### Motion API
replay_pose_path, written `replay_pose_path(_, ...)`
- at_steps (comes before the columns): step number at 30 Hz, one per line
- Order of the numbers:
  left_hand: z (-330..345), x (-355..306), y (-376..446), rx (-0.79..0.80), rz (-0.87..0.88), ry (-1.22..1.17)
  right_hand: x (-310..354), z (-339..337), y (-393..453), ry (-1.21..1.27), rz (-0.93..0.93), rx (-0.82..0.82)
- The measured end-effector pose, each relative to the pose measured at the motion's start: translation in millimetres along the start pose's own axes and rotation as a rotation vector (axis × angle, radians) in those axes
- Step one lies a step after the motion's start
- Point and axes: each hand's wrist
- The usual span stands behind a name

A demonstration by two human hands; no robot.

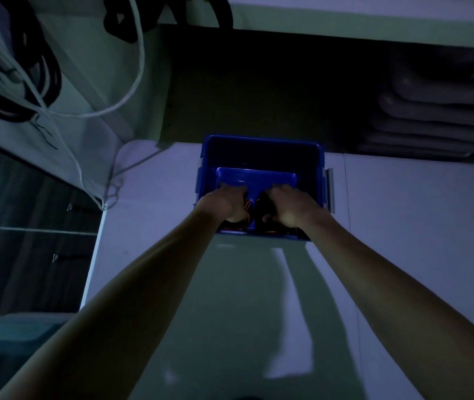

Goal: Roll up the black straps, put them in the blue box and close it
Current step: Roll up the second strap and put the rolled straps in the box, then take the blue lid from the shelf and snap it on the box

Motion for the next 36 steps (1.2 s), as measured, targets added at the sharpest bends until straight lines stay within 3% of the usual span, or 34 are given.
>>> replay_pose_path(6,4,-8,-10,-0.050,-0.108,-0.029,5,-3,-13,0.002,-0.004,-0.098)
replay_pose_path(13,-43,-45,-57,-0.241,-0.132,0.000,5,-59,-66,0.187,-0.181,-0.410)
replay_pose_path(16,-91,-85,-91,-0.484,-0.052,0.025,-2,-120,-115,0.284,-0.292,-0.648)
replay_pose_path(21,-204,-193,-169,-1.104,0.151,-0.004,-26,-269,-229,0.309,-0.522,-1.032)
replay_pose_path(27,-333,-343,-280,-1.763,0.478,0.052,-68,-448,-372,-0.010,-0.725,-1.440)
replay_pose_path(32,-418,-427,-318,-2.088,0.453,0.251,-97,-578,-449,-0.383,-0.588,-1.686)
replay_pose_path(36,-465,-455,-314,-2.170,0.317,0.348,-115,-650,-469,-0.530,-0.361,-1.568)
Point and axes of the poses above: each hand's wrist, its own y-axis towards the middle knuckle, its own z-axis out of the palm, x = y × z, and after that the axes turned 12 degrees about y, right-handed
